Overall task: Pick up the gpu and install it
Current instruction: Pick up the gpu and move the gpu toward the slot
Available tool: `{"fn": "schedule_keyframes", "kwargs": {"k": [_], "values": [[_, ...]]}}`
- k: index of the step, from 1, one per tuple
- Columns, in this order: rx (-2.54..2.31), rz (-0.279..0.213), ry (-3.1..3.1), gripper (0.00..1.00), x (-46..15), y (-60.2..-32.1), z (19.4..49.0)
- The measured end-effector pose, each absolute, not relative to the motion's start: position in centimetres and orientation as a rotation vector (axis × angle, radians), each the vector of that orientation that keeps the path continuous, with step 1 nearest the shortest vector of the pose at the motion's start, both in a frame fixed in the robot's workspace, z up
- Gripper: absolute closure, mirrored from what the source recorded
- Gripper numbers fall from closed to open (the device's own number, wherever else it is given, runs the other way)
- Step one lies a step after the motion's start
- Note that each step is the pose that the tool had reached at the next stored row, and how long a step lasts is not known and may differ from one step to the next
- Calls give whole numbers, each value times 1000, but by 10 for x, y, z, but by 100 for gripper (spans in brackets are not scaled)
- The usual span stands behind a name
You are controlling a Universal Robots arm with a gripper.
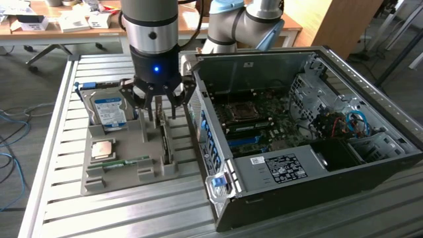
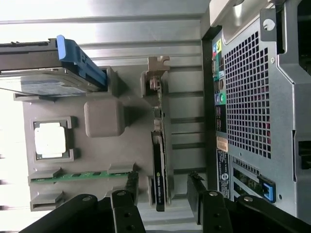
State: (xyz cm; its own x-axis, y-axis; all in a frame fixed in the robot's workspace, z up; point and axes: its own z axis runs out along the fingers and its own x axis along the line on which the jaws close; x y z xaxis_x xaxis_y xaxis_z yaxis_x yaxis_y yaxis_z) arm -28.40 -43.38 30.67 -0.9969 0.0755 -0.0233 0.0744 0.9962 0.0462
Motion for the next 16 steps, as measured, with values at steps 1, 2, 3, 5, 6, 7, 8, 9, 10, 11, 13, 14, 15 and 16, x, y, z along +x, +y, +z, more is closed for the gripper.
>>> {"fn": "schedule_keyframes", "kwargs": {"k": [1,2,3,5,6,7,8,9,10,11,13,14,15,16], "values": [[117,71,3114,47,-284,-434,305],[117,71,3114,47,-284,-434,303],[117,71,3114,47,-284,-434,302],[117,70,3114,47,-284,-434,302],[117,70,3114,47,-284,-434,302],[117,71,3114,47,-284,-434,301],[116,71,3114,47,-283,-434,301],[117,71,3114,47,-282,-434,300],[117,71,3114,47,-282,-434,300],[117,71,3114,47,-282,-434,299],[117,71,3114,47,-282,-434,297],[117,71,3114,47,-282,-434,295],[117,71,3114,47,-282,-434,294],[117,70,3114,47,-281,-434,292]]}}
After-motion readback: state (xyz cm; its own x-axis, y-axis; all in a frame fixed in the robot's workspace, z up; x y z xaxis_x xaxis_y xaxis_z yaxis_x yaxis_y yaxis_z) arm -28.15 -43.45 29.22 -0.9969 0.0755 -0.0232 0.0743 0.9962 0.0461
